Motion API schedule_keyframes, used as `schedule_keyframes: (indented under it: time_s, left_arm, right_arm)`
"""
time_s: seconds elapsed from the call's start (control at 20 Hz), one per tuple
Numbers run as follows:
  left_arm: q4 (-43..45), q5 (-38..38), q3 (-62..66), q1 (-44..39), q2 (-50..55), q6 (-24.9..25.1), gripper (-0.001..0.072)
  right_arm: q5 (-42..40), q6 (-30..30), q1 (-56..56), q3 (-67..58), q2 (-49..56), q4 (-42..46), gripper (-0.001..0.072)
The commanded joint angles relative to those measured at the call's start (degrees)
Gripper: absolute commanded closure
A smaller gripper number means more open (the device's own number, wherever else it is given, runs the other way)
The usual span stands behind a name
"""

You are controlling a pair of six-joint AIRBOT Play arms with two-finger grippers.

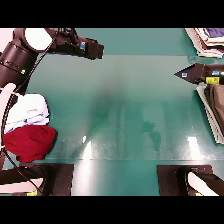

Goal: Fold the shirts.

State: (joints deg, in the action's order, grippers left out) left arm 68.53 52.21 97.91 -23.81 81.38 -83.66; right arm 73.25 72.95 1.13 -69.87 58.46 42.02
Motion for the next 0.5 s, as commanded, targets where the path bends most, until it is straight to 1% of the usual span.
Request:
schedule_keyframes:
  time_s: [0.0,0.45]
  left_arm:
    - [0.0,-0.3,0.0,0.0,0.0,0.1,0.0682]
    - [0.0,-0.3,0.0,0.0,0.0,0.1,0.0682]
  right_arm:
    - [0.2,0.0,0.1,0.0,0.0,-0.1,0.0697]
    - [0.5,0.0,0.1,0.0,0.0,-0.1,0.0696]
